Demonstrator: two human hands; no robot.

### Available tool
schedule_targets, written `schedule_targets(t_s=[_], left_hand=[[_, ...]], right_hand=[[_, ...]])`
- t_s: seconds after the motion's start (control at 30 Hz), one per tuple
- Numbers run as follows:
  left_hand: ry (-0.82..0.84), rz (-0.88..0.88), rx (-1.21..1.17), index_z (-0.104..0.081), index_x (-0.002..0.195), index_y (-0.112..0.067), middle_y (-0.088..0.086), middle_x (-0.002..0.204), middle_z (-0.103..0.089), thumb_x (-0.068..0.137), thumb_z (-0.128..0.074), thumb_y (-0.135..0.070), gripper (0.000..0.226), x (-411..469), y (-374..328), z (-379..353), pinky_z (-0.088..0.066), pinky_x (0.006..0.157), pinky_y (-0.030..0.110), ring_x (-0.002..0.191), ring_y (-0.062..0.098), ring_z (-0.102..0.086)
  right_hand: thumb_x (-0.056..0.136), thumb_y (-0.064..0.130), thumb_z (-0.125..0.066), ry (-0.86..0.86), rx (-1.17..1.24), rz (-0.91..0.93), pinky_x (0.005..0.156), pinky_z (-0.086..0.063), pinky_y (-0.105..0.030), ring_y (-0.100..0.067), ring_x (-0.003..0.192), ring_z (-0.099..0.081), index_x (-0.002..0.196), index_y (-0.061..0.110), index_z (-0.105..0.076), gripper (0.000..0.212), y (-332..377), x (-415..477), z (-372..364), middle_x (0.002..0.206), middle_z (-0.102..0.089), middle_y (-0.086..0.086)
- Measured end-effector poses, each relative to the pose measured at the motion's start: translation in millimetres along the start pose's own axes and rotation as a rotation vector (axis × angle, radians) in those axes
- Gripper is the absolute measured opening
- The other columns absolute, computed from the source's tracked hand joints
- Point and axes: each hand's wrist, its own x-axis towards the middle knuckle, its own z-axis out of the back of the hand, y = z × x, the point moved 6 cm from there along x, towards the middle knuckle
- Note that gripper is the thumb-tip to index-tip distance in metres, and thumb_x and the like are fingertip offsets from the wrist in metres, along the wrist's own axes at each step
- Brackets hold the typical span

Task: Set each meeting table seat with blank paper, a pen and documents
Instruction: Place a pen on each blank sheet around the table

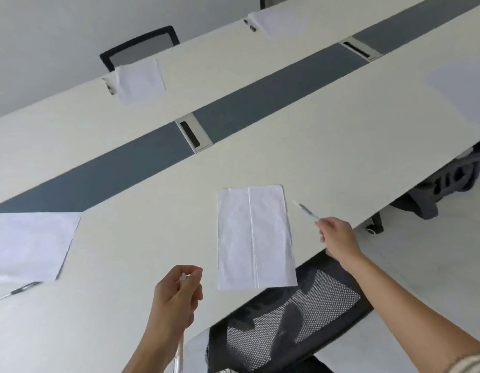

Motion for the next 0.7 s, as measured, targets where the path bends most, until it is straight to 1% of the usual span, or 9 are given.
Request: schedule_targets(t_s=[0.07, 0.13, 0.23, 0.3, 0.43, 0.53, 0.6, 0.63, 0.7], left_hand=[[-0.063, 0.015, -0.033, -0.062, 0.089, -0.006, 0.005, 0.059, -0.049, 0.094, -0.056, -0.016, 0.012, -8.3, 4.2, 2.4, -0.019, 0.043, 0.021, 0.049, 0.014, -0.031], [-0.125, 0.039, -0.065, -0.062, 0.090, -0.005, 0.005, 0.058, -0.049, 0.094, -0.056, -0.015, 0.012, -17.6, 12.5, 6.9, -0.018, 0.042, 0.020, 0.047, 0.014, -0.030], [-0.196, 0.072, -0.107, -0.061, 0.092, -0.001, 0.006, 0.056, -0.048, 0.095, -0.055, -0.012, 0.013, -29.6, 24.1, 12.7, -0.018, 0.042, 0.017, 0.042, 0.013, -0.029], [-0.227, 0.078, -0.129, -0.062, 0.092, 0.000, 0.009, 0.057, -0.048, 0.096, -0.053, -0.012, 0.015, -35.2, 28.0, 15.8, -0.018, 0.042, 0.016, 0.041, 0.013, -0.029], [-0.252, 0.038, -0.169, -0.061, 0.094, -0.003, 0.009, 0.057, -0.049, 0.100, -0.041, -0.011, 0.023, -38.1, 25.7, 20.2, -0.018, 0.043, 0.019, 0.043, 0.015, -0.032], [-0.232, -0.022, -0.154, -0.061, 0.096, -0.003, 0.006, 0.056, -0.052, 0.102, -0.036, -0.011, 0.026, -33.2, 15.0, 20.6, -0.024, 0.044, 0.024, 0.047, 0.018, -0.035], [-0.214, -0.096, -0.127, -0.061, 0.095, -0.003, 0.006, 0.056, -0.057, 0.103, -0.036, -0.013, 0.028, -30.0, 2.7, 20.0, -0.033, 0.049, 0.031, 0.048, 0.018, -0.042], [-0.206, -0.141, -0.104, -0.060, 0.094, -0.004, 0.006, 0.057, -0.060, 0.103, -0.036, -0.014, 0.028, -28.4, -4.3, 19.8, -0.037, 0.055, 0.032, 0.051, 0.016, -0.046], [-0.179, -0.224, -0.070, -0.059, 0.092, -0.004, 0.008, 0.061, -0.066, 0.103, -0.036, -0.016, 0.028, -24.8, -18.0, 18.9, -0.038, 0.062, 0.030, 0.058, 0.013, -0.047]], right_hand=[[0.096, 0.026, -0.050, -0.038, -0.142, 0.043, 0.061, -0.041, -0.034, -0.023, 0.067, -0.055, 0.088, 0.000, -0.065, 0.031, -0.6, 28.0, -4.5, 0.075, -0.064, -0.012], [0.095, 0.025, -0.049, -0.025, -0.286, 0.046, 0.060, -0.043, -0.032, -0.026, 0.073, -0.060, 0.094, 0.005, -0.068, 0.027, -9.4, 49.1, -14.2, 0.084, -0.068, -0.011], [0.092, 0.025, -0.054, 0.052, -0.463, 0.010, 0.071, -0.048, -0.032, -0.028, 0.091, -0.064, 0.109, 0.012, -0.066, 0.024, -28.0, 63.1, -30.9, 0.102, -0.069, -0.007], [0.091, 0.025, -0.056, 0.042, -0.537, 0.014, 0.073, -0.047, -0.032, -0.028, 0.096, -0.063, 0.112, 0.015, -0.062, 0.024, -31.2, 65.0, -33.9, 0.108, -0.068, -0.006], [0.089, 0.029, -0.059, 0.049, -0.594, 0.022, 0.075, -0.048, -0.032, -0.026, 0.097, -0.063, 0.112, 0.017, -0.060, 0.026, -28.5, 63.8, -31.9, 0.111, -0.067, -0.003], [0.088, 0.029, -0.062, 0.100, -0.586, -0.006, 0.082, -0.052, -0.035, -0.024, 0.101, -0.062, 0.115, 0.017, -0.060, 0.030, -28.7, 56.6, -25.8, 0.115, -0.066, -0.002], [0.089, 0.028, -0.062, 0.103, -0.544, -0.008, 0.086, -0.052, -0.036, -0.023, 0.103, -0.062, 0.117, 0.015, -0.061, 0.031, -21.8, 44.9, -19.5, 0.116, -0.066, -0.002], [0.089, 0.027, -0.061, 0.094, -0.515, 0.010, 0.085, -0.051, -0.035, -0.021, 0.101, -0.061, 0.117, 0.014, -0.062, 0.031, -15.3, 36.6, -16.5, 0.115, -0.067, -0.002], [0.091, 0.027, -0.061, 0.094, -0.426, 0.066, 0.084, -0.050, -0.032, -0.018, 0.098, -0.061, 0.114, 0.014, -0.065, 0.027, 2.0, 11.4, -13.8, 0.111, -0.068, 0.000]])
